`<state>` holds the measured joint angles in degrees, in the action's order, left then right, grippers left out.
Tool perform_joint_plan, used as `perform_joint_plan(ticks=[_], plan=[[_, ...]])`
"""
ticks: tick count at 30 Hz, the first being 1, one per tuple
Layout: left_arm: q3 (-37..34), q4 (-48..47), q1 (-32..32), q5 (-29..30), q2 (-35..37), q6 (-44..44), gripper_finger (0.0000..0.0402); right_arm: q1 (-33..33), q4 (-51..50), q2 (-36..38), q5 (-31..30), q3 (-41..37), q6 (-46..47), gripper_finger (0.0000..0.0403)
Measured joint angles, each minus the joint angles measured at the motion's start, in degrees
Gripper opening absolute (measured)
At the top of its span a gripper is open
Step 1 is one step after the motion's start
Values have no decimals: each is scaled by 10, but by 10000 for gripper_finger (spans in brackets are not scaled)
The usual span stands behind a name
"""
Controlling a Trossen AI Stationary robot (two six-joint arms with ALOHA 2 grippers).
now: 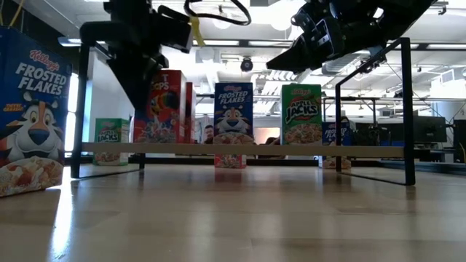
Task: Stack cereal on shelf
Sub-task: Put the left red cereal box on the shelf aligned with the other red cereal box
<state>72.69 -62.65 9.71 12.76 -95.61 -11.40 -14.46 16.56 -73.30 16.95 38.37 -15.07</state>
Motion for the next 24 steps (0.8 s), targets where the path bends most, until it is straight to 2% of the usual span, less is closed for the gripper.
perform_joint_plan(ticks=[12, 19, 24], plan=[[0, 20, -12, 14, 0, 0, 0, 0, 0, 0, 0, 0, 0, 0], [0, 28, -3, -19, 4, -19, 0, 0, 0, 0, 0, 0, 0, 0], [-17, 56, 6, -1, 4, -22, 0, 0, 0, 0, 0, 0, 0, 0]])
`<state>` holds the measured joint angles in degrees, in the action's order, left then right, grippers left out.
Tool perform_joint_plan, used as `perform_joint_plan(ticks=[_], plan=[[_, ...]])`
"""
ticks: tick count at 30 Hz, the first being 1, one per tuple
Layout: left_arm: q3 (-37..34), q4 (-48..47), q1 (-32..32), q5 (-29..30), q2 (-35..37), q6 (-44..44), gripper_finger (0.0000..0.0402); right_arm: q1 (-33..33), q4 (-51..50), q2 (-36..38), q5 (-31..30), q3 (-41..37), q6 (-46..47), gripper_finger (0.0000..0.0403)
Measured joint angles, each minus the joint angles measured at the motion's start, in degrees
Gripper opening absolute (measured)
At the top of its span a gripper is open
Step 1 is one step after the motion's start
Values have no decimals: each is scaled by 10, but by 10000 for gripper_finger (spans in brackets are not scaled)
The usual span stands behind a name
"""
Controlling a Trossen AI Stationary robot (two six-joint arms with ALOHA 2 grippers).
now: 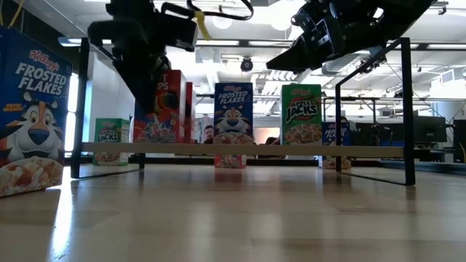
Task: Stack cereal on shelf
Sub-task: Put the left red cereal box on the shelf aligned with the other red cereal box, then put the top blue cereal box on the shelf aligned with the other blue cereal box
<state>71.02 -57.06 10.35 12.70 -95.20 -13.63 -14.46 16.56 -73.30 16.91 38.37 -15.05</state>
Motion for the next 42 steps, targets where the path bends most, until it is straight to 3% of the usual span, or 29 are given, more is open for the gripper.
perform_joint_plan(ticks=[6, 11, 20, 26, 34, 42], plan=[[-1, 0, 5, 75, 0, -9, 0, 0, 0, 0, 0, 0, 2, 0], [0, 0, 6, 80, 0, -8, 0, 0, 0, 0, 0, 0, 2, 0], [7, -2, 12, 29, 5, 10, 0, 0, 0, 0, 0, 0, 2, 0], [14, 28, 12, -17, 57, 18, 0, 2, 2, 0, 0, 0, 1, 0], [-11, 169, -9, -64, 162, 36, 0, 24, 14, 0, -6, 1, -3, 0], [-172, 476, -78, -125, 251, 86, 0, 45, 15, 25, -77, 1, -15, 0]])
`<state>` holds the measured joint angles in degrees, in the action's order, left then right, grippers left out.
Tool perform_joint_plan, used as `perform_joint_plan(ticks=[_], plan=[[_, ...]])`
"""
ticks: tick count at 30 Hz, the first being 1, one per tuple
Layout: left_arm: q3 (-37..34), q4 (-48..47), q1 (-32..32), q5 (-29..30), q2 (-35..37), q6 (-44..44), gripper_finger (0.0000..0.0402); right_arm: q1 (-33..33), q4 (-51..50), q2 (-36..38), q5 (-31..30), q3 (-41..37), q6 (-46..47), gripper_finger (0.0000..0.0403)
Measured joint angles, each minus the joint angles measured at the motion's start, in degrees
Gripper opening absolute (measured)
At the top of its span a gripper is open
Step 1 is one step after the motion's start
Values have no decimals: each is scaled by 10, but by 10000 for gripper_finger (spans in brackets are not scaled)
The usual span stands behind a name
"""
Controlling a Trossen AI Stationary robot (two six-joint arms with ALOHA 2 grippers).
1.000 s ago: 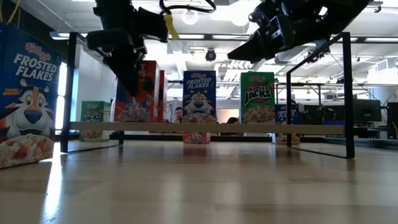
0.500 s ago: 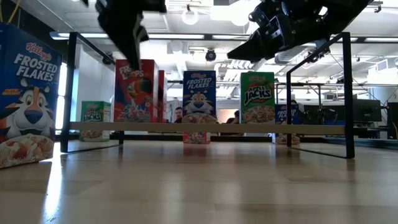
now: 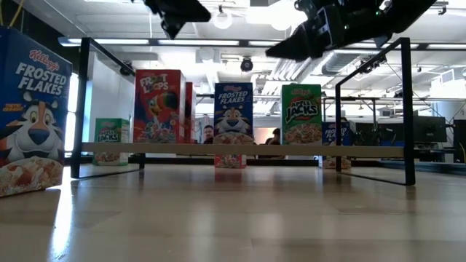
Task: Stack cereal on shelf
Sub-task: Put the top blue cereal box on the shelf aligned with the other blue cereal box
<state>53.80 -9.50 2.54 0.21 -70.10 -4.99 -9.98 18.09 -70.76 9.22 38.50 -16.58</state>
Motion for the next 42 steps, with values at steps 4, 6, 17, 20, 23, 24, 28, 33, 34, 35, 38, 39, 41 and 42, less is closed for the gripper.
perform_joint_plan(ticks=[4, 6, 17, 20, 23, 24, 28, 33, 34, 35, 38, 39, 41, 42], plan=[[-74, 151, -43, -41, 11, 25, 0, 0, -19, 45, -28, 0, 9, 0], [-101, 218, -63, -53, 10, 43, 0, -4, -39, 69, -52, 1, 16, 0], [-222, 472, -174, -159, 11, 31, 0, -100, -437, 103, -197, 145, 58, 37], [-242, 502, -198, -160, 11, 27, 0, -163, -539, 74, -175, 195, 45, 81], [-254, 501, -214, -161, 10, 27, 0, -224, -623, 29, -153, 236, 16, 132], [-257, 502, -218, -161, 10, 27, 0, -243, -638, 12, -146, 248, 6, 148], [-270, 501, -231, -165, 11, 37, 0, -302, -689, -62, -120, 293, -40, 204], [-286, 502, -249, -166, 10, 42, 0, -329, -749, -147, -122, 352, -92, 230], [-290, 502, -253, -166, 11, 42, 0, -331, -757, -161, -126, 361, -105, 232], [-295, 502, -257, -166, 10, 42, 0, -332, -763, -172, -132, 368, -117, 233], [-311, 504, -266, -166, 10, 42, 0, -338, -780, -202, -155, 387, -140, 234], [-316, 507, -268, -166, 10, 42, 0, -340, -786, -210, -157, 394, -145, 234], [-324, 518, -271, -166, 10, 39, 0, -346, -799, -221, -159, 402, -153, 234], [-328, 524, -271, -166, 11, 38, 0, -350, -803, -226, -160, 404, -154, 234]])
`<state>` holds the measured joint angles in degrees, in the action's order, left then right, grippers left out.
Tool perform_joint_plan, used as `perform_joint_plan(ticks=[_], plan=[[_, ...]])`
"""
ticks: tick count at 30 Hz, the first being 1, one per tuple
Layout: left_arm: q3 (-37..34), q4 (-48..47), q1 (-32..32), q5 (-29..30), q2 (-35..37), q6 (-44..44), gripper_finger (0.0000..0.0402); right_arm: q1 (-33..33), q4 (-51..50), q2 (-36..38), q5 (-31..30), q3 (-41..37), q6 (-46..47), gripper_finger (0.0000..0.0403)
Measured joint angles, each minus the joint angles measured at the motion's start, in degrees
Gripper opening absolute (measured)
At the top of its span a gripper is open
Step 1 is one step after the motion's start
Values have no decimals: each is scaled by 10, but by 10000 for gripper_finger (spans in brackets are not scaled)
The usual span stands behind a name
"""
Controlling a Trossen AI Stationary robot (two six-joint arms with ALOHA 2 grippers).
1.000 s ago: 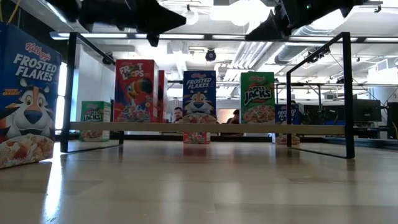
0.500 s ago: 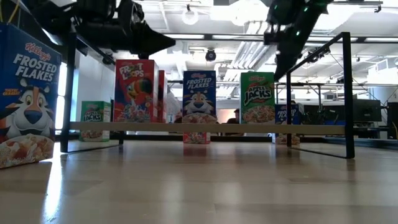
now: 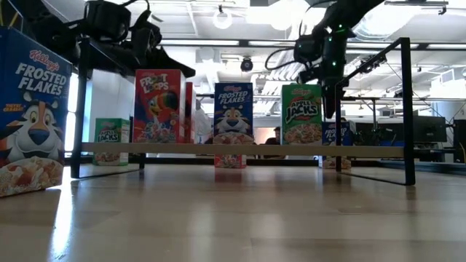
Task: Stack cereal on shelf
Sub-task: Put the top blue cereal box on the shelf aligned with the other blue cereal box
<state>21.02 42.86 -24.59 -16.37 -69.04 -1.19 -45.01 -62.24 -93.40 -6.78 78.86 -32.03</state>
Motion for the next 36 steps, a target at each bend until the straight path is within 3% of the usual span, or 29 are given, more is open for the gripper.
perform_joint_plan(ticks=[10, 20, 27, 36], plan=[[-21, 47, 0, 0, 0, -5, 0, -34, 14, -18, -17, 1, -15, 234], [-23, 52, 0, -18, 10, -26, 0, -56, 18, -33, 15, 1, 4, 234], [-23, 53, -1, -18, 54, -33, 0, -62, 17, -51, 16, 1, 7, 234], [-23, 47, -36, -57, 127, -66, 1, -61, 0, -51, 75, 1, 23, 231]])
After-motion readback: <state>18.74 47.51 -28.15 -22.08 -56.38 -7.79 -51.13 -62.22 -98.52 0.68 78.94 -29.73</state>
